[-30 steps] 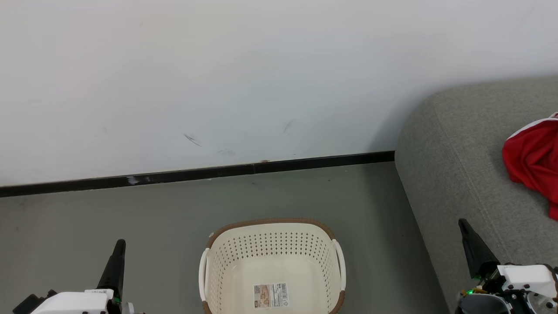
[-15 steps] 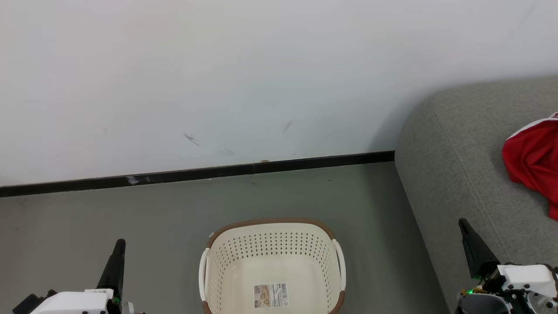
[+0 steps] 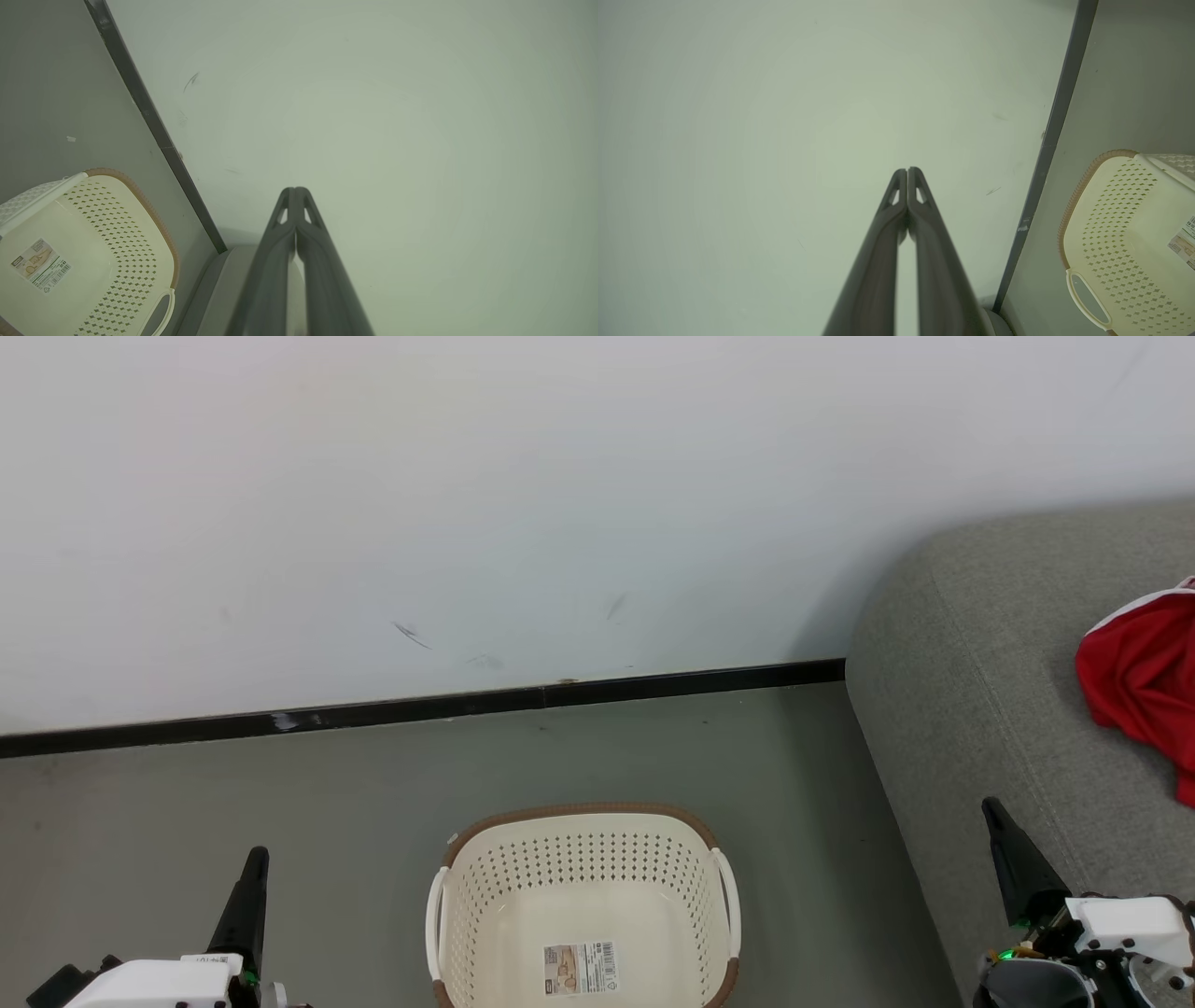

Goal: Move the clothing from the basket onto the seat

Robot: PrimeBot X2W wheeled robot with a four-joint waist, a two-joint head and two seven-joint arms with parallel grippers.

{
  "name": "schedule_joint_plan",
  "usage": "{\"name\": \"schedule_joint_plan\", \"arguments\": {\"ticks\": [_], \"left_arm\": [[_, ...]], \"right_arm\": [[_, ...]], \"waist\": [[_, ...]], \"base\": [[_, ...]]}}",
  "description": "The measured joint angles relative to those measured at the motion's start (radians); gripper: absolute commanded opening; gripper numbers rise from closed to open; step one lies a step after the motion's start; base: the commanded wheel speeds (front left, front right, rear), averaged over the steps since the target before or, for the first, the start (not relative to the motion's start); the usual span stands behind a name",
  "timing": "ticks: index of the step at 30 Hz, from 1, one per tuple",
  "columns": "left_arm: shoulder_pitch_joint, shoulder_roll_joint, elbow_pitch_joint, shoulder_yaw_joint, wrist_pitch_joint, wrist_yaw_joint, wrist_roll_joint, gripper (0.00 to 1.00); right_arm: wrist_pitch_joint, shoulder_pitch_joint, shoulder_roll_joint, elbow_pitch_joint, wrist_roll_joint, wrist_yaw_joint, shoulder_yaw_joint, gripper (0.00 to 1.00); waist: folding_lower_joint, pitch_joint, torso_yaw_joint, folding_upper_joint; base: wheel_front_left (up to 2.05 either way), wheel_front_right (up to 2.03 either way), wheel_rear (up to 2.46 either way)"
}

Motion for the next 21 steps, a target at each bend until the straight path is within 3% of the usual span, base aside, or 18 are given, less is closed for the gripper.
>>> {"name": "schedule_joint_plan", "arguments": {"ticks": [21], "left_arm": [[0.000,0.000,-0.002,0.001,0.000,-0.004,0.000,0.00]], "right_arm": [[0.000,0.000,0.000,0.000,0.000,0.000,-0.001,0.00]], "waist": [[0.0000,0.000,0.000,0.0000]], "base": [[0.00,0.00,0.00]]}}
